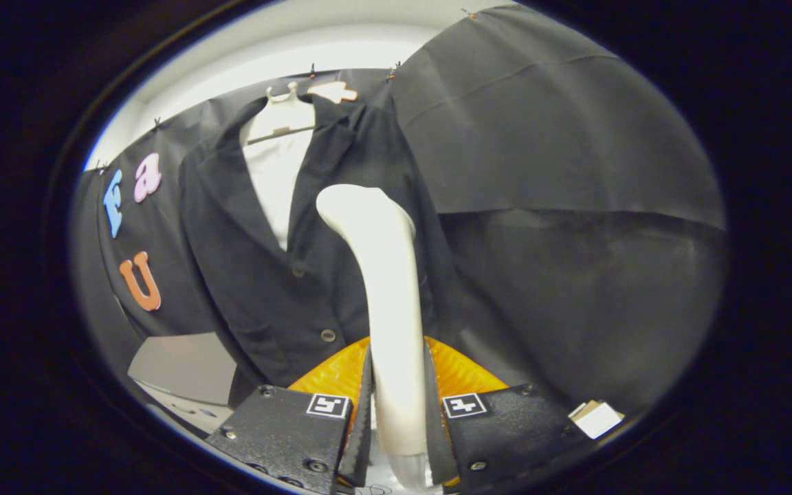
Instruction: Iron the clothes twice with a garment steamer, once on the left side and once on the right side.
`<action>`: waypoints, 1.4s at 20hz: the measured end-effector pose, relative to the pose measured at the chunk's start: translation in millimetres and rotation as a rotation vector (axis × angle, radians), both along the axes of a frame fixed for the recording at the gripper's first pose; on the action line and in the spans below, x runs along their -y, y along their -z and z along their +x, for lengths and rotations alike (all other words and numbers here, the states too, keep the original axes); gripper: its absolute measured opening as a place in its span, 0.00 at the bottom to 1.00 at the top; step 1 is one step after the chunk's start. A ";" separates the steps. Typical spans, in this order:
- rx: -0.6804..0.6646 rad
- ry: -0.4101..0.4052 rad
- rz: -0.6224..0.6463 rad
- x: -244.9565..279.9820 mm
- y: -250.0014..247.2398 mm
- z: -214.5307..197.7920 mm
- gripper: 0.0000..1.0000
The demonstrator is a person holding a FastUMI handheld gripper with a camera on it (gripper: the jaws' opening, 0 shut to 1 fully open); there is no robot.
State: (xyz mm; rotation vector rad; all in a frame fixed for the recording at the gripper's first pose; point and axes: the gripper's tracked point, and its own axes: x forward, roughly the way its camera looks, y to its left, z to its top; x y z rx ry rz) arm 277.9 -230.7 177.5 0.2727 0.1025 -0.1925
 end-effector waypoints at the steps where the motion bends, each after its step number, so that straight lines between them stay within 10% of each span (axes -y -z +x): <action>1: 0.022 0.000 0.004 3.4 -14.5 3.9 0.37; 12: 0.126 0.023 -0.030 19.7 -118.9 74.4 0.37; 28: 0.038 0.047 -0.114 6.7 -68.5 87.4 0.37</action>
